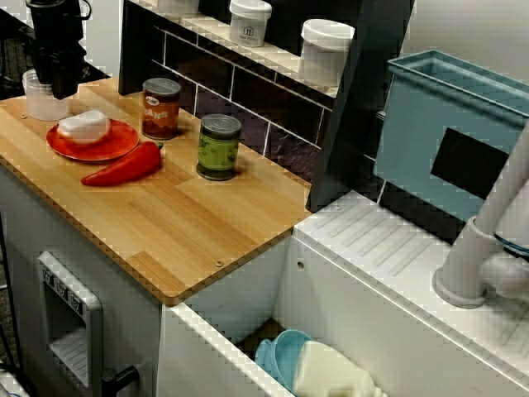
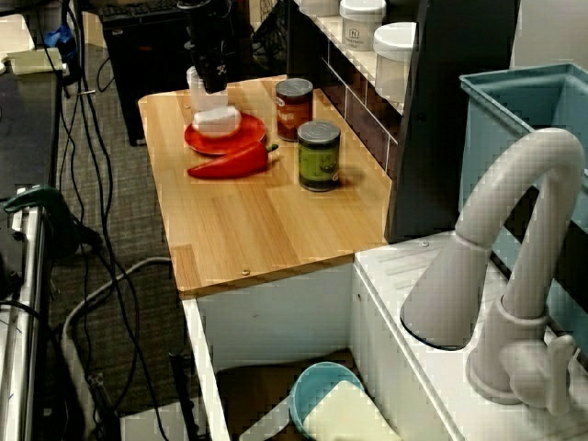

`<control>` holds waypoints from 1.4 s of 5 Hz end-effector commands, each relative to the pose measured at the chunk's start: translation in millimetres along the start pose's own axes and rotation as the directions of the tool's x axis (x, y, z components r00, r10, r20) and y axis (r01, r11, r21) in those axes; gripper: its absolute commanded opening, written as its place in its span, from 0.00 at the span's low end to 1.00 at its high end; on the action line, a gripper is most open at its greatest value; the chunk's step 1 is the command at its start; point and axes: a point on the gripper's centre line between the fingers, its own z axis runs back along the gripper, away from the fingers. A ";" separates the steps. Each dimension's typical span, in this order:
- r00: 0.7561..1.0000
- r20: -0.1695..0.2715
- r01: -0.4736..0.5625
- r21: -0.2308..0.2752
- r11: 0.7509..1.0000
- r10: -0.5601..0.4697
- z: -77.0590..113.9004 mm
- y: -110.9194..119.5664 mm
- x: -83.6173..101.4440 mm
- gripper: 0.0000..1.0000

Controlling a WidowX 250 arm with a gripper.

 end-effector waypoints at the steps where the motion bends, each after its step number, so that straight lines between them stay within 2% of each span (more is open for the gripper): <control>1: 0.997 0.074 -0.020 0.046 0.999 0.016 29.9 13.3 15.7 0.00; 2: 0.997 0.067 -0.028 0.044 0.999 0.025 29.7 14.4 21.5 0.00; 3: 0.998 0.055 -0.028 0.026 0.999 0.026 37.3 10.8 28.5 0.00; 5: 0.998 0.056 0.006 -0.021 1.000 -0.005 56.7 -14.8 36.2 0.00; 7: 0.997 0.059 0.047 -0.065 0.997 -0.043 70.4 -42.6 32.6 0.00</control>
